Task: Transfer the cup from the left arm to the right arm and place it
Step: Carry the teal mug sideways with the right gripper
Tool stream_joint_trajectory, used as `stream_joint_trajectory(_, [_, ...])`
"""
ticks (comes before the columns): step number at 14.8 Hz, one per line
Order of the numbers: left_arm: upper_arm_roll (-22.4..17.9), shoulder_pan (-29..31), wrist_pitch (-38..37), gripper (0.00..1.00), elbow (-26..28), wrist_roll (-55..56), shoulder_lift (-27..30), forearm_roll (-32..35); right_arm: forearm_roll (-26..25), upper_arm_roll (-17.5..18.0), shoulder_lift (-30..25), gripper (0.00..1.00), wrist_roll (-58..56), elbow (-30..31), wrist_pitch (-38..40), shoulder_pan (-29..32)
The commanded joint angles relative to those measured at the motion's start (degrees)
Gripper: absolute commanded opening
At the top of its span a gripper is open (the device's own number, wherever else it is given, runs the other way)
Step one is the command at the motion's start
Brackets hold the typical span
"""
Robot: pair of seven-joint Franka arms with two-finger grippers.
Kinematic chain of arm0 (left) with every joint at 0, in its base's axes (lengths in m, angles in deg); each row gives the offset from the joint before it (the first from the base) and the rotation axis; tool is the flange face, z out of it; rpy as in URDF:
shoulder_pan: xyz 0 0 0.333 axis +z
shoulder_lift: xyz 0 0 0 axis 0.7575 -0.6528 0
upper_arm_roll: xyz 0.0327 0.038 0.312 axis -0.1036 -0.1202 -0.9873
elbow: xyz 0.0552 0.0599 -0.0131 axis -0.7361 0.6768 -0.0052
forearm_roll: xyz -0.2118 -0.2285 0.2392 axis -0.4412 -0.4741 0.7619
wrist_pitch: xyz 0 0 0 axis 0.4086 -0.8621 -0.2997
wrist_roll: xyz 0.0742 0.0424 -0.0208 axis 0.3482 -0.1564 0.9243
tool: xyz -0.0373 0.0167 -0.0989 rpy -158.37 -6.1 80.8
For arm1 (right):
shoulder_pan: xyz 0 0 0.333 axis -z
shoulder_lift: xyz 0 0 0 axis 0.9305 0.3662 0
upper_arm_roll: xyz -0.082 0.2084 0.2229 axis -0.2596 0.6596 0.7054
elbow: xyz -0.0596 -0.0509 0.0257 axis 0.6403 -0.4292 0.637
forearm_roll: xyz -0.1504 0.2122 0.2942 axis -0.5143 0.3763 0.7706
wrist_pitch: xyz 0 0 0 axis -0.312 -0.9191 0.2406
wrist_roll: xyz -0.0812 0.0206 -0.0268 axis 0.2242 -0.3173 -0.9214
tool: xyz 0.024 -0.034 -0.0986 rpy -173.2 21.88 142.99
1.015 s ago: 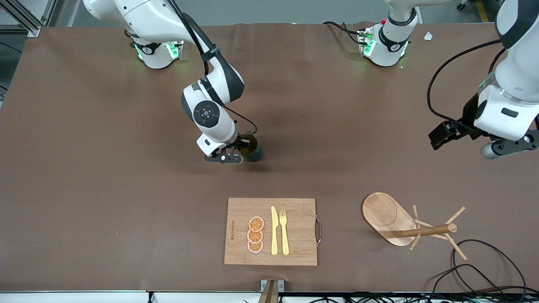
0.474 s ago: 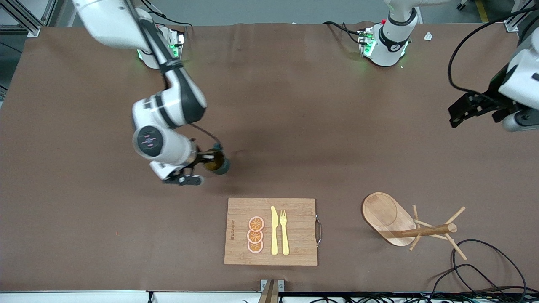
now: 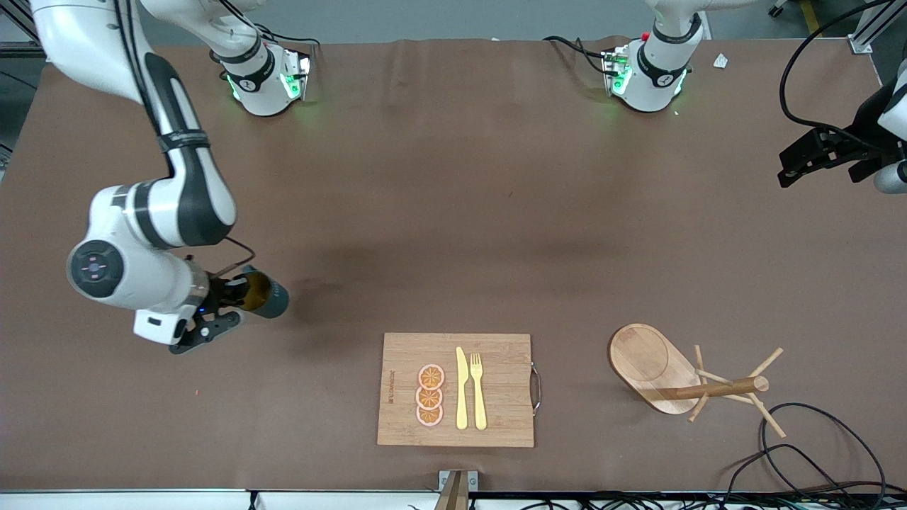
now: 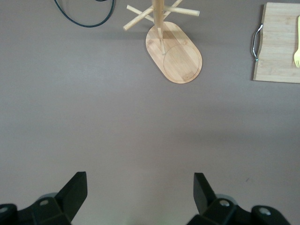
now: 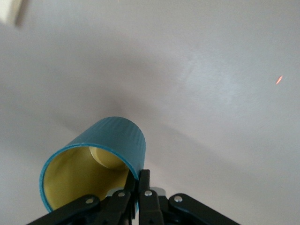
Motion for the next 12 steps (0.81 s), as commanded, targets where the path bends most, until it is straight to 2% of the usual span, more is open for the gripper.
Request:
stream_joint_trajectory(1, [0.0, 0.7, 0.0, 1.00, 1.9, -1.7, 2.1, -1.1, -2.1, 1.3, 0.6, 0.00, -12.2, -0.2, -0.2, 3.1])
stream_joint_trajectory(4, [0.0, 0.9, 0.0, 1.00, 2.2, -1.8, 2.2, -1.1, -5.8, 1.3, 1.0, 0.00, -18.3, 0.2, -2.5, 4.3])
stream_joint_trajectory(12, [0.6, 1.3, -0.8, 1.00, 2.2, -1.8, 2.5, -1.0, -5.8, 1.3, 5.0, 0.01, -26.5, 1.3, -5.8, 8.9])
